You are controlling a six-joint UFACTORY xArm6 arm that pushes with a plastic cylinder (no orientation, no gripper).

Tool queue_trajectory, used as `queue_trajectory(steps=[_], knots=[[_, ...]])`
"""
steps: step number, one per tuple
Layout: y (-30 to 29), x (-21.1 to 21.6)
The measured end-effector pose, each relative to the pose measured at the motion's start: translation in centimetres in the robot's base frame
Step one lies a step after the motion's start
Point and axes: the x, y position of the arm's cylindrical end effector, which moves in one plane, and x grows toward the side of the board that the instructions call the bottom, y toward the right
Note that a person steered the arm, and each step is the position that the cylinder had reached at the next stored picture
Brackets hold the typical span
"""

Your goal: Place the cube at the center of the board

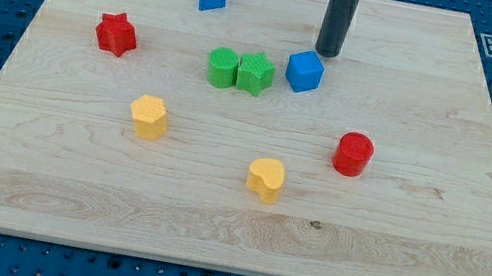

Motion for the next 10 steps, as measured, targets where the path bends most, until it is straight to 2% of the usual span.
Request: queue_trajectory(steps=[2, 3, 4, 7, 10], knots=[[-0.1, 2.6], [-0.2, 3.0], [-0.2, 0.9], [-0.2, 4.6], [-0.5, 5.2]])
